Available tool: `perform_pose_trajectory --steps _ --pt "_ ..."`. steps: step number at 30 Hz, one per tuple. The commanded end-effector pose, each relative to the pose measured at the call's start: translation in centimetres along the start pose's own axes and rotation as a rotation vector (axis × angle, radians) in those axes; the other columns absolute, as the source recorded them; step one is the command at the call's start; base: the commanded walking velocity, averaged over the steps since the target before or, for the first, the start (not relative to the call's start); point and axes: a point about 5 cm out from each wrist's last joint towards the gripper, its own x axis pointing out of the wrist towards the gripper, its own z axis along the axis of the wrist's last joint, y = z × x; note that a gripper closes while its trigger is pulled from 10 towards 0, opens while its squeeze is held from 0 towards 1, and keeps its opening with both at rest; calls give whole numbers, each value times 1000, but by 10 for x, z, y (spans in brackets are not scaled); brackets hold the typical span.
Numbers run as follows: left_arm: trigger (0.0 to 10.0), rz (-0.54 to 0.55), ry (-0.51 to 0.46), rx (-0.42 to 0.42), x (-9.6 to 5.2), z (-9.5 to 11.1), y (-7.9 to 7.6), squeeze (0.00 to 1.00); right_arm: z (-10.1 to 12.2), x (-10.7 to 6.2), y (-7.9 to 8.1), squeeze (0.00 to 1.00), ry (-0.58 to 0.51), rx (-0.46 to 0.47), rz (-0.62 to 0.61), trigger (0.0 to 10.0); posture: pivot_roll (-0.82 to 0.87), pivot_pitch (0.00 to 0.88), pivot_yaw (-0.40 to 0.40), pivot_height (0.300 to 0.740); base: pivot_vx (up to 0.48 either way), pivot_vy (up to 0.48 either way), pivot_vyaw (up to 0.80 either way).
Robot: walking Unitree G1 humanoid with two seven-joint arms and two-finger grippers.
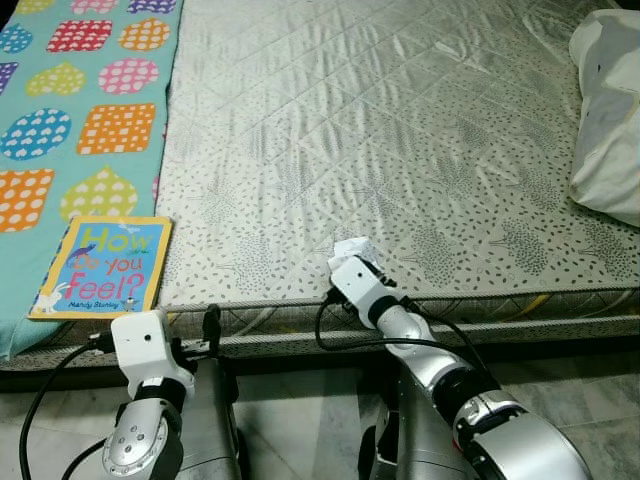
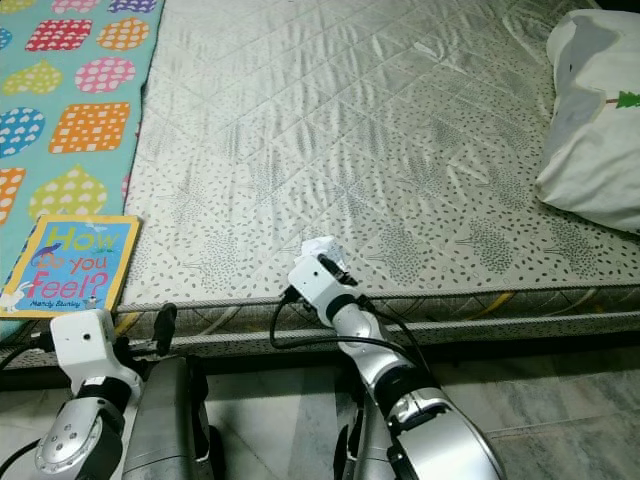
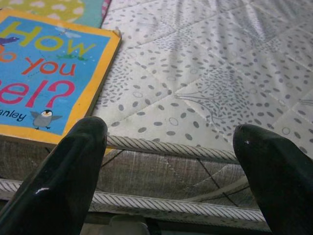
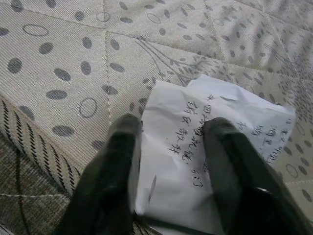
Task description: Clean up the room
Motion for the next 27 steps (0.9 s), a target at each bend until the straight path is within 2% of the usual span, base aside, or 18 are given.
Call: perform_pose_trajectory --steps 1,19,27 --pt "10000 13 32 2 -2 -7 3 0 -15 -6 5 0 60 7 22 0 131 271 -29 543 0 0 0" --pt "10000 5 25 0 2 -5 2 0 -16 -7 7 0 52 30 28 0 129 266 -22 543 0 0 0" --pt "10000 5 19 0 6 -4 1 0 -12 -7 -1 0 7 104 -6 0 117 255 -18 543 0 0 0"
